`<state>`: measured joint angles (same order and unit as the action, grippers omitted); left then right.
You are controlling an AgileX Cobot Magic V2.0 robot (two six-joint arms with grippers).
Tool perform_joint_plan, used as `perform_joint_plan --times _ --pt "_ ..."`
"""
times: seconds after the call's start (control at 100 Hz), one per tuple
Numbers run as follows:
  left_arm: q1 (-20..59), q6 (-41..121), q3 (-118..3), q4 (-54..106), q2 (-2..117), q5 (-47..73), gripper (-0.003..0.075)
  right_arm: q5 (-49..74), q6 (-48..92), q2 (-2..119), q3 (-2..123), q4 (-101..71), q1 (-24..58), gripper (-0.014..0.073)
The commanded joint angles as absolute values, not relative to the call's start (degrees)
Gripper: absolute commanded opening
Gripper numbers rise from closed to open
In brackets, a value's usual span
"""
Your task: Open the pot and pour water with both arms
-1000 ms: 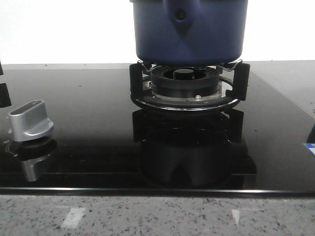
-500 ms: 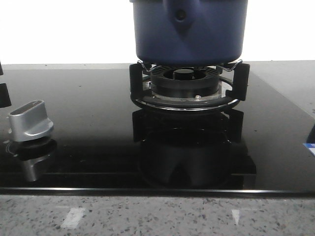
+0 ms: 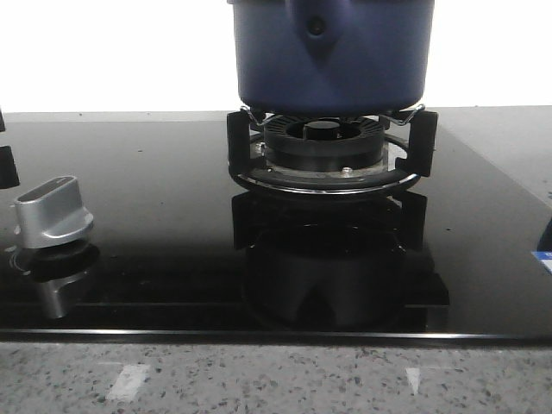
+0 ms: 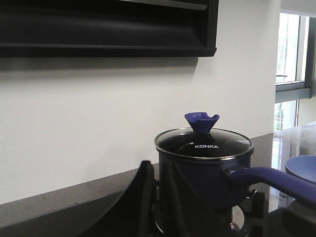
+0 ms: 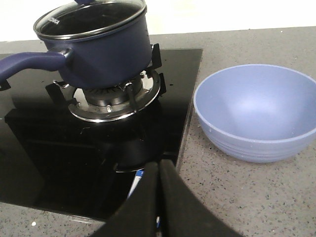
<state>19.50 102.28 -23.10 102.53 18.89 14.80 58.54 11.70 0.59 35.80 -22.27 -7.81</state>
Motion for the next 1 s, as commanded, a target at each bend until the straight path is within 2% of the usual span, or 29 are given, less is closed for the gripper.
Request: perform_joint_plan --times 0.0,0.69,0.79,0.84,0.99 --pt "20.13 101.71 -24.6 104.22 19.2 15.67 -0.002 54.58 12.48 1.6 36.82 -23.46 -7.72 -0.0069" --pt "20.02 106.22 -24.6 99.42 19.3 9.81 -0.002 54.58 12.48 1.6 36.82 -23.46 -7.72 -0.0069" --pt "20.02 105.09 -24.6 86.11 19.3 11.81 -0.002 54.58 12.48 1.6 36.82 -23.46 -7.72 -0.0069" --pt "20.02 98.64 -24.6 78.33 19.3 12.82 -0.002 54.58 12.48 1.6 36.82 -23.46 -7.72 -0.0069" --pt "20.02 56.92 -24.6 40.09 19.3 16.8 -0.002 54.58 12.48 1.6 36.82 -23.46 -7.72 -0.0069"
